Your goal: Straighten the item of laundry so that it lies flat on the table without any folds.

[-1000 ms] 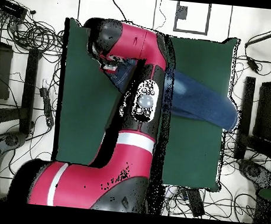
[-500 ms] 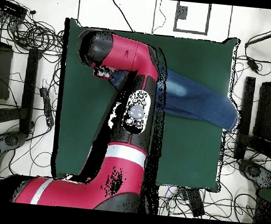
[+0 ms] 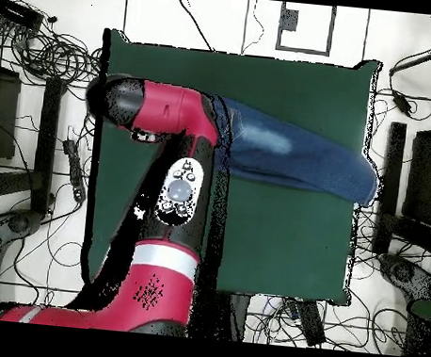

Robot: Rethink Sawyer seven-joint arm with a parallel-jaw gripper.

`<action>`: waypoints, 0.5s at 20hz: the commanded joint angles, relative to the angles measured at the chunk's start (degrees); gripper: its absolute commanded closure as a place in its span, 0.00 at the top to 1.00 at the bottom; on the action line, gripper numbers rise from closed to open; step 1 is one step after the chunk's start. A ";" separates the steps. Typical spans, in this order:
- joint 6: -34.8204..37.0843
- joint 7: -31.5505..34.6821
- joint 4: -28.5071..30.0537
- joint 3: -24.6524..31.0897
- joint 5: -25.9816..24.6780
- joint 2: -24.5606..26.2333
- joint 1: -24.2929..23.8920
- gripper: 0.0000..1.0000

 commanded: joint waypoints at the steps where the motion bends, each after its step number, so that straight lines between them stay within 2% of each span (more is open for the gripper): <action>1: -0.80 5.41 13.07 2.80 0.41 -4.76 4.94 0.00; 7: 0.65 2.36 19.91 1.45 0.32 -12.60 5.16 0.00; 10: 1.83 1.81 20.67 0.09 -1.25 -14.81 5.90 0.00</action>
